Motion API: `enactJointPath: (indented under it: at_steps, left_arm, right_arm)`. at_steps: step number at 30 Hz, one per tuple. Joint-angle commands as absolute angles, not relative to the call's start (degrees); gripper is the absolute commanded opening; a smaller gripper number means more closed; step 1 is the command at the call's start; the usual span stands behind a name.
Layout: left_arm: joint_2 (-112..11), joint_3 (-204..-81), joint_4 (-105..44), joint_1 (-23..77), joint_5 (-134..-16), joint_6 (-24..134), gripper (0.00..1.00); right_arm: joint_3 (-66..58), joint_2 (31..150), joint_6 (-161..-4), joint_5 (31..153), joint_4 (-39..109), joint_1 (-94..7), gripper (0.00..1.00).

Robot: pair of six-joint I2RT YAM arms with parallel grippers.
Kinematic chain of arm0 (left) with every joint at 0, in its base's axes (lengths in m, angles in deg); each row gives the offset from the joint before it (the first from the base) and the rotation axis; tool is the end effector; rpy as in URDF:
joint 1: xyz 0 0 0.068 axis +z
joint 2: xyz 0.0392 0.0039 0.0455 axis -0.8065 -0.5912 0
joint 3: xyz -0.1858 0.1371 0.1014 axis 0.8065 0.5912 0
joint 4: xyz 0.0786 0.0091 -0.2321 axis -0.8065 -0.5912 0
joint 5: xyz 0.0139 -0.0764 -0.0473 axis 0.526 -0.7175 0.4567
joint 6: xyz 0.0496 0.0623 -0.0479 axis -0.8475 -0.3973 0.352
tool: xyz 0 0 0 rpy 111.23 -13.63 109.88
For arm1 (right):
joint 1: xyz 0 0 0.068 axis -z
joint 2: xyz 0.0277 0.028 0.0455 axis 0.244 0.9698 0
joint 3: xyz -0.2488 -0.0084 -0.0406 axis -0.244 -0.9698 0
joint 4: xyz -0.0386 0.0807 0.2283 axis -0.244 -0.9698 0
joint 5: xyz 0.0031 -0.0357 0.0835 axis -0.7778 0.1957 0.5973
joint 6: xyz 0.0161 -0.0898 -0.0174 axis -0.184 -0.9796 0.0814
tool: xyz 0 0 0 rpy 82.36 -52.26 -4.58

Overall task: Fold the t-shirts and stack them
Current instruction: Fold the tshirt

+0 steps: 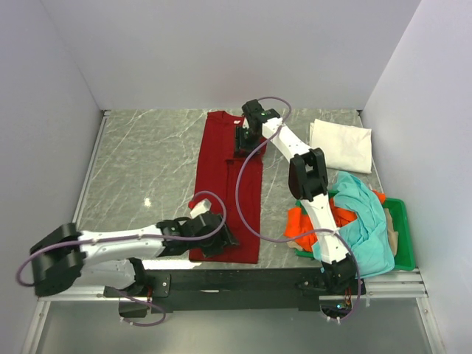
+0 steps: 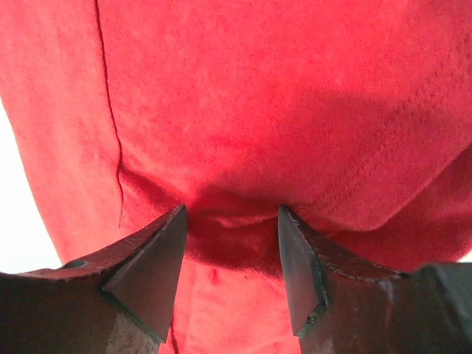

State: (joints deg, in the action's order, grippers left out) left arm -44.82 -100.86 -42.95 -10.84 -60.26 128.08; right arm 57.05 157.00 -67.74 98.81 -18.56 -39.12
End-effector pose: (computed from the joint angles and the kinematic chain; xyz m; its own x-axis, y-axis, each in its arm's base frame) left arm 0.1162 -0.2228 0.1238 -0.8948 -0.4208 -0.1494 -0.2397 0.7348 -0.6345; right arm 0.4661 0.2406 0.1206 -0.9507 -0.0505 -0.3059 -0.1669 0.9149 0.3676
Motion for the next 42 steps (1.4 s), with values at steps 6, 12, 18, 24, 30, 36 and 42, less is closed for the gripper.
enactJointPath:
  at_steps: [6, 12, 18, 24, 30, 36, 42]
  left_arm:
    - [-23.24, -105.58, -70.86, -11.11, -49.65, 130.70, 0.73]
    - [-19.42, -105.05, -79.66, -9.62, -50.08, 133.00, 0.73]
    - [-26.70, -109.97, -83.10, -5.05, -50.43, 125.45, 0.74]
    - [-29.36, -110.07, -79.95, 4.61, -54.03, 116.48, 0.74]
    - [-31.81, -108.57, -76.86, 8.40, -57.99, 112.87, 0.70]
    - [-33.40, -106.29, -75.10, 9.02, -60.98, 112.08, 0.68]
    - [-32.17, -103.74, -74.57, 9.63, -62.12, 112.17, 0.67]
  right_arm:
    - [51.93, 142.64, -65.34, 99.03, -18.71, -39.79, 0.61]
    - [38.14, 126.46, -64.54, 95.17, -18.27, -40.66, 0.61]
    - [17.68, 111.34, -65.16, 89.72, -20.73, -46.37, 0.59]
    - [-6.59, 98.85, -58.84, 91.55, -16.52, -55.85, 0.58]
    - [-22.86, 92.95, -49.88, 97.09, -9.06, -61.84, 0.58]
    - [-31.31, 91.45, -45.12, 101.40, -2.20, -66.33, 0.56]
    - [-33.07, 92.95, -44.50, 103.51, 0.36, -67.03, 0.54]
